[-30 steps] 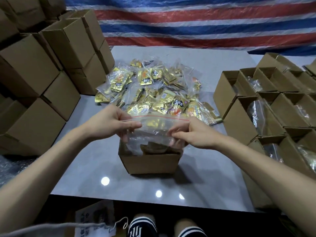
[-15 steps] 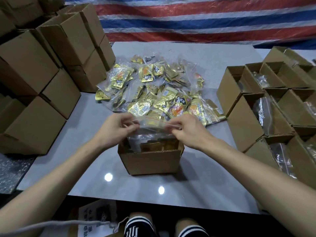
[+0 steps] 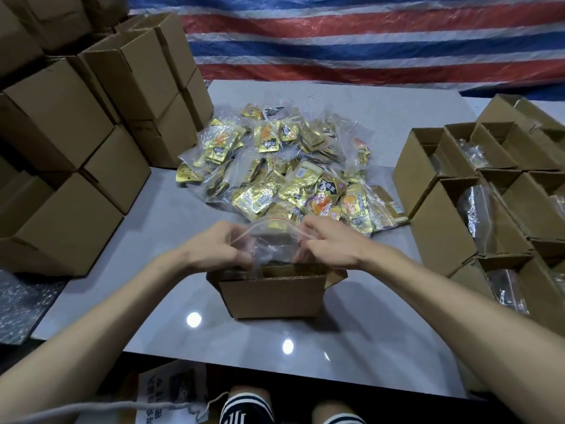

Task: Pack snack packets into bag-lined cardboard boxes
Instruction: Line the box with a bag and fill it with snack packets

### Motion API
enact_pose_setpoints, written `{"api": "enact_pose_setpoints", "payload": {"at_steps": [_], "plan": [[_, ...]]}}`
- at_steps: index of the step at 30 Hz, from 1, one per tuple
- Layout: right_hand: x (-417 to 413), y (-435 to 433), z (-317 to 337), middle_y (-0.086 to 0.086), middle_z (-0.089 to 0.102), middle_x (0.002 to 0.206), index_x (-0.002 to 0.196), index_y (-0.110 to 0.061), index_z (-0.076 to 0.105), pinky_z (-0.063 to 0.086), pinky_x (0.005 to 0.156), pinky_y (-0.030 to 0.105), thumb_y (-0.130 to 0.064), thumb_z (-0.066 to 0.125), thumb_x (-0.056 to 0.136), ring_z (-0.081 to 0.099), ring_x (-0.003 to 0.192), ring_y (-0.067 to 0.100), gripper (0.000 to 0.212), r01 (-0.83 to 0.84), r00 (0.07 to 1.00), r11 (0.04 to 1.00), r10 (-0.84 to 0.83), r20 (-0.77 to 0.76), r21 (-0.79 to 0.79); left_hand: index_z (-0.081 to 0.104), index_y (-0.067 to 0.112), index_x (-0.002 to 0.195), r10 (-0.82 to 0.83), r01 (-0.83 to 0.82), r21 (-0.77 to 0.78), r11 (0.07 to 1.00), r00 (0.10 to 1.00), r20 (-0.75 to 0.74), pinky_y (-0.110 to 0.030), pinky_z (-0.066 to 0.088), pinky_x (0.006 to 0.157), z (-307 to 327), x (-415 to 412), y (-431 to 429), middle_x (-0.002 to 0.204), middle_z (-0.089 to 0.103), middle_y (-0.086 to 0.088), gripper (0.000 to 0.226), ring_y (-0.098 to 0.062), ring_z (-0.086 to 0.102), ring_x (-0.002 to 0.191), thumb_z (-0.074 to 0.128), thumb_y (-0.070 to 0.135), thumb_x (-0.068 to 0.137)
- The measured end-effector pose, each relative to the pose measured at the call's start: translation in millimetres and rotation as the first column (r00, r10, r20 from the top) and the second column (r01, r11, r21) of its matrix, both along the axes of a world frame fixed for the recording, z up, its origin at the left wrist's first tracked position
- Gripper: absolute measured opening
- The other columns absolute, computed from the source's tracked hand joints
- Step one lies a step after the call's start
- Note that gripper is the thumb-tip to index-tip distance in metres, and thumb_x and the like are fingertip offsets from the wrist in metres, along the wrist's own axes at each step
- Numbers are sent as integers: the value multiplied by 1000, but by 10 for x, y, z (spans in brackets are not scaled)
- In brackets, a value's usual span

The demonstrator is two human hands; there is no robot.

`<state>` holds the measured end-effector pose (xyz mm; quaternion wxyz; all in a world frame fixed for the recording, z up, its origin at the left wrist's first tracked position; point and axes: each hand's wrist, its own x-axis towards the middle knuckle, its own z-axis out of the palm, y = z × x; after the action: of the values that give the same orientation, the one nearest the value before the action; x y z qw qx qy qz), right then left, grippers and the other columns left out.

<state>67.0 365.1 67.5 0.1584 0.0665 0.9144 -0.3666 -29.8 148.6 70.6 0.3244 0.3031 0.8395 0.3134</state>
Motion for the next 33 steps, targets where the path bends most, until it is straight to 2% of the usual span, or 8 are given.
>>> {"api": "enact_pose_setpoints", "payload": {"at_steps": [3, 7, 10, 14, 17, 21, 27, 33], "plan": [[-20, -16, -62, -5, 75, 91, 95, -18, 52, 52, 79, 37, -14, 51, 101, 69, 99, 24, 7, 36, 998, 994, -30, 63, -105, 64, 3, 104, -49, 52, -37, 998, 995, 85, -38, 51, 77, 7, 86, 17, 91, 68, -20, 44, -29, 62, 79, 85, 22, 71], [-7, 8, -66, -2, 77, 95, 97, -14, 53, 46, 65, 22, -17, 50, 103, 68, 81, 12, 8, 49, 998, 988, -43, 40, -150, 62, 15, 74, 56, -53, 43, 998, 995, -83, -22, 45, 61, -45, 69, 19, 60, 62, 12, 20, -1, 56, 57, 77, 11, 87], [-5, 42, -54, 5, 78, 93, 95, -10, 56, 39, 64, 32, -15, 51, 102, 61, 75, 28, 10, 121, 993, 963, -120, 19, -239, 56, 12, 69, 129, -126, 84, 988, 991, -27, -25, 51, 57, -32, 18, -31, 59, 67, 0, 28, -12, 65, 57, 64, -5, 89], [9, 39, -54, 2, 78, 90, 92, -15, 56, 39, 58, 28, -13, 53, 100, 56, 60, 11, 9, 93, 995, 980, -89, 32, -176, 55, 16, 69, 132, -126, 51, 991, 979, -153, -26, 50, 62, -134, 2, 48, 63, 65, -3, 27, -20, 66, 65, 65, -2, 87], [20, 28, -90, -3, 70, 83, 85, -22, 65, 44, 61, 25, -10, 61, 92, 60, 69, 12, 15, 61, 998, 997, -61, -5, -38, 49, 25, 65, 45, -71, -74, 995, 949, -313, -25, 38, 56, -232, 20, 90, 59, 54, 9, 35, -4, 52, 57, 72, 9, 86], [55, 48, -101, -10, 73, 87, 81, -31, 74, 46, 61, 25, -16, 68, 89, 61, 59, -1, 18, 100, 990, 993, -106, -97, -66, 60, 24, 66, 157, -144, 64, 988, 941, -300, -10, 38, 50, -293, -18, -23, 56, 57, 9, 29, 7, 55, 52, 80, 9, 82], [137, 155, -155, -16, 72, 74, 68, -60, 70, 49, 61, 19, -3, 67, 84, 65, 74, 5, 59, 202, 909, 965, -248, -335, -164, 73, 8, 82, 370, -287, 288, 914, 881, -295, -13, 44, 57, -246, -78, -220, 74, 70, -8, 15, -1, 57, 59, 84, 1, 75], [195, 185, -210, -23, 70, 80, 69, -50, 73, 51, 79, 30, -1, 81, 76, 62, 83, -1, 50, 112, 918, 964, -194, -346, -243, 69, 13, 101, 130, -66, 206, 976, 941, -314, -26, 50, 77, -303, 26, -265, 87, 70, -1, 37, -12, 63, 83, 87, 2, 71]]}}
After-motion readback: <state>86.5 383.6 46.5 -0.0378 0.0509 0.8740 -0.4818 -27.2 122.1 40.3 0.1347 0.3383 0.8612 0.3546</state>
